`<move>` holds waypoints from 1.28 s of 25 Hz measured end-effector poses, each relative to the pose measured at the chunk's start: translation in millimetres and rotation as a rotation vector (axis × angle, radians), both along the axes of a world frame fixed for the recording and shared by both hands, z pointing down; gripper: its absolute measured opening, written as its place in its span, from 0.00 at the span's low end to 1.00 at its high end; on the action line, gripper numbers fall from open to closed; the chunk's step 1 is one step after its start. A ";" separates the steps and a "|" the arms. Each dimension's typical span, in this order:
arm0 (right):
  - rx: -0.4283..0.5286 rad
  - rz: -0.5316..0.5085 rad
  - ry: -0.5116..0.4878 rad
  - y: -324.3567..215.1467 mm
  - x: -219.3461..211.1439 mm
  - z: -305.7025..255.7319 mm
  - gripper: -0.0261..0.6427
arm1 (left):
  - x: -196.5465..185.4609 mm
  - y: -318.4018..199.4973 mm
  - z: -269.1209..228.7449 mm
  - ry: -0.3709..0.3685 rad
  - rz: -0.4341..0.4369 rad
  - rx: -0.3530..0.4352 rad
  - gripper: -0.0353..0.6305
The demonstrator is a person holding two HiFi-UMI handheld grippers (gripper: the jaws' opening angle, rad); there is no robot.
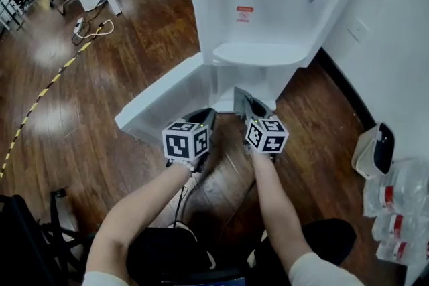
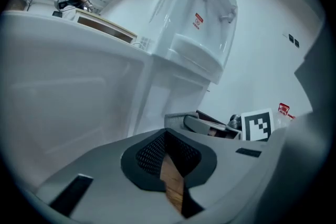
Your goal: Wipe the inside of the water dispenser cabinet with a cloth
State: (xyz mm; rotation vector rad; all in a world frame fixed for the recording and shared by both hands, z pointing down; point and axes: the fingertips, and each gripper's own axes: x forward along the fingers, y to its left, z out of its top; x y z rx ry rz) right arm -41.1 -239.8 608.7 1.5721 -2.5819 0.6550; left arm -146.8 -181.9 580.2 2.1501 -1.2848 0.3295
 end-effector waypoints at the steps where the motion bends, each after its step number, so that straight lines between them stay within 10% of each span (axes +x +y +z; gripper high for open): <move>1: 0.004 0.002 -0.009 -5.3 -0.9 0.4 0.07 | -2.2 3.9 0.7 -0.006 -0.004 -0.011 0.05; 11: 0.110 0.002 -0.205 -69.9 -30.3 -11.5 0.07 | 33.1 -5.5 -19.3 -0.103 0.024 0.017 0.05; 20: 0.204 -0.062 -0.580 -86.1 -48.5 -48.9 0.07 | 40.4 -5.1 2.3 -0.071 0.004 -0.078 0.05; 32: 0.241 -0.251 -0.605 -87.8 -79.1 -63.5 0.07 | -10.9 -19.6 -6.7 -0.084 -0.123 -0.042 0.05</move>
